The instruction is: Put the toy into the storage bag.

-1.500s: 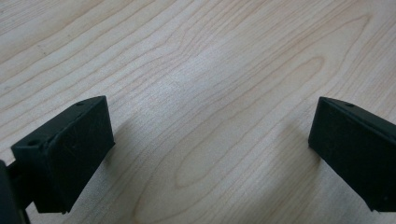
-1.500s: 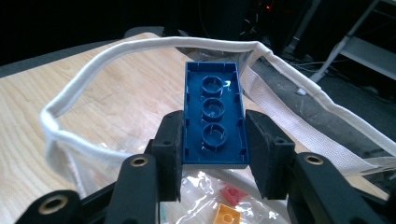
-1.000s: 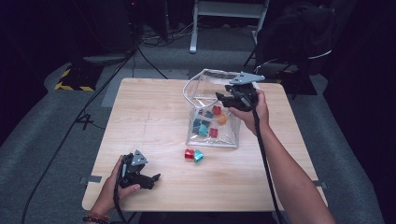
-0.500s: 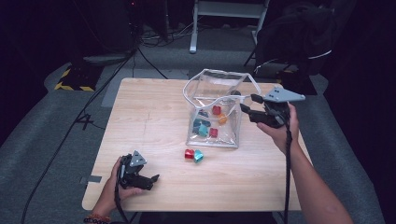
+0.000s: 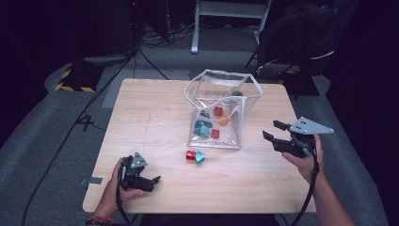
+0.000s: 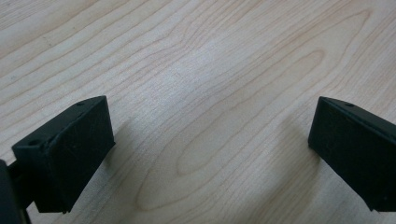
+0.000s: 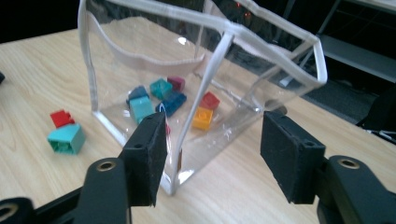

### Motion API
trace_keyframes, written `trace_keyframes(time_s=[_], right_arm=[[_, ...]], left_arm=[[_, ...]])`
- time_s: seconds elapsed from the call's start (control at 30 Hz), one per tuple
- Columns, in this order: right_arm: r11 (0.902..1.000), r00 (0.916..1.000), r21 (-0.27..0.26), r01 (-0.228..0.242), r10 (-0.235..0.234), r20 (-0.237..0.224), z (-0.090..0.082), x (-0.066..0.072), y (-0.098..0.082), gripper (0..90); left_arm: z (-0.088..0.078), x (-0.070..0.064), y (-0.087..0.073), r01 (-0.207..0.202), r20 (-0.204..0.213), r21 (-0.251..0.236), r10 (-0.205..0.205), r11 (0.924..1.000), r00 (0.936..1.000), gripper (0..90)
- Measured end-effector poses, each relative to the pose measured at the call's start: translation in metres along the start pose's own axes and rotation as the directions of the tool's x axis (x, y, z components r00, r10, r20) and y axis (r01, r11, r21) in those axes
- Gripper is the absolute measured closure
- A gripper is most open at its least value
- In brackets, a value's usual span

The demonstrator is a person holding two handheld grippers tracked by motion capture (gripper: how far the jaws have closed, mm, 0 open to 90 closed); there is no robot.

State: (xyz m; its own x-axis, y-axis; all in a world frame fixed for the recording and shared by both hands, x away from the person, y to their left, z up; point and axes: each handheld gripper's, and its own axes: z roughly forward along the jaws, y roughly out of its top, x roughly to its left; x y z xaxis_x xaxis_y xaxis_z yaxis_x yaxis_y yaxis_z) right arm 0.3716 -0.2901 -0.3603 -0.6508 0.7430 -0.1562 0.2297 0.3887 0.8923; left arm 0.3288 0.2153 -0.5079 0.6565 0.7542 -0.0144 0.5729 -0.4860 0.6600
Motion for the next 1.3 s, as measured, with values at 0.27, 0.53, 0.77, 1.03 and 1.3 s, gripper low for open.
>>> trace_keyframes(time_s=[0.27, 0.53, 0.77, 1.03, 1.3], right_arm=[[0.9978, 0.9991, 0.066, 0.006, -0.003, -0.043, 0.007, 0.009, -0.035, 40.2], [0.9868, 0.9893, 0.152, 0.056, -0.034, -0.142, 0.036, 0.031, -0.073, 39.5], [0.97, 0.9838, 0.236, 0.058, -0.015, -0.179, 0.059, 0.037, -0.098, 38.2], [0.9594, 0.9678, 0.272, 0.075, -0.004, -0.252, 0.071, 0.041, -0.117, 31.2], [0.9661, 0.964, 0.255, 0.04, 0.03, -0.264, 0.075, 0.04, -0.121, 23.6]], left_arm=[[0.0, 0.0, 0.0, 0.002, -0.001, 0.0, -0.002, 1.0, 1.0, 0.5], [0.0, -0.001, 0.0, 0.004, -0.005, 0.002, -0.004, 1.0, 1.0, 0.5], [0.0, -0.001, 0.0, 0.007, -0.006, 0.0, -0.007, 1.0, 1.0, 0.5], [0.002, -0.004, 0.003, 0.012, -0.013, 0.002, -0.012, 0.9999, 0.9998, 0.5], [0.006, -0.013, 0.014, 0.024, -0.02, 0.053, -0.023, 0.9983, 0.9995, 0.5]])
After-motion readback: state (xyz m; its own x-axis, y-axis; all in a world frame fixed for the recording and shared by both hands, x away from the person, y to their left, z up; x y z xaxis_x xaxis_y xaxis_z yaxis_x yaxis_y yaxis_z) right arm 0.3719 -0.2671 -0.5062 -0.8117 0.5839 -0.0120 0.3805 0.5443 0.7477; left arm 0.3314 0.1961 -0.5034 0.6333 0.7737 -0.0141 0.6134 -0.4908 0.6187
